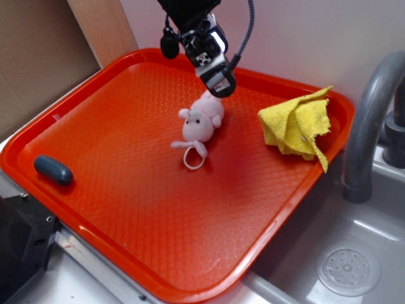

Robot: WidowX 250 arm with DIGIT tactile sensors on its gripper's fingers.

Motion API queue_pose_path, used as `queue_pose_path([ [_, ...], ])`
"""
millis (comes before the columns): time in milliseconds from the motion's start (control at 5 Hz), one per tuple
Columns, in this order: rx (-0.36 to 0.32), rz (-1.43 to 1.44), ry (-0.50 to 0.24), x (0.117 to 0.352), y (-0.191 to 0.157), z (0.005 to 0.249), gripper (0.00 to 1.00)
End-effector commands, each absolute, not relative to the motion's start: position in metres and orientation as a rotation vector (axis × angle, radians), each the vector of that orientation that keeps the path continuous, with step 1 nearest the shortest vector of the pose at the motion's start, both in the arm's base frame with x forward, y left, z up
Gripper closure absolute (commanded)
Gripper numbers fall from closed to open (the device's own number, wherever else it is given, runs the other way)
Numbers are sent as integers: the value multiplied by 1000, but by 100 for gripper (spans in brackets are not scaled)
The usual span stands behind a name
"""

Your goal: Grab the yellow cloth.

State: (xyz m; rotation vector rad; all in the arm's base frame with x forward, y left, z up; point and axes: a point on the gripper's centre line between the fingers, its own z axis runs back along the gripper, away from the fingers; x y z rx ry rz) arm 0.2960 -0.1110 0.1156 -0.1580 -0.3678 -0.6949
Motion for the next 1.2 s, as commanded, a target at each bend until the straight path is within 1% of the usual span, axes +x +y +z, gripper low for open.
queue_pose_path([
  [0, -95, -786, -344, 321, -160, 121, 0],
  [200, -118, -901, -296, 329, -202, 109, 0],
  [400, -114, -989, -286, 324, -233, 106, 0],
  [600, -98, -1053, -288, 314, -248, 105, 0],
  [800, -35, -1041, -223, 312, -250, 89, 0],
  [1000, 38, -998, -134, 305, -244, 67, 0],
])
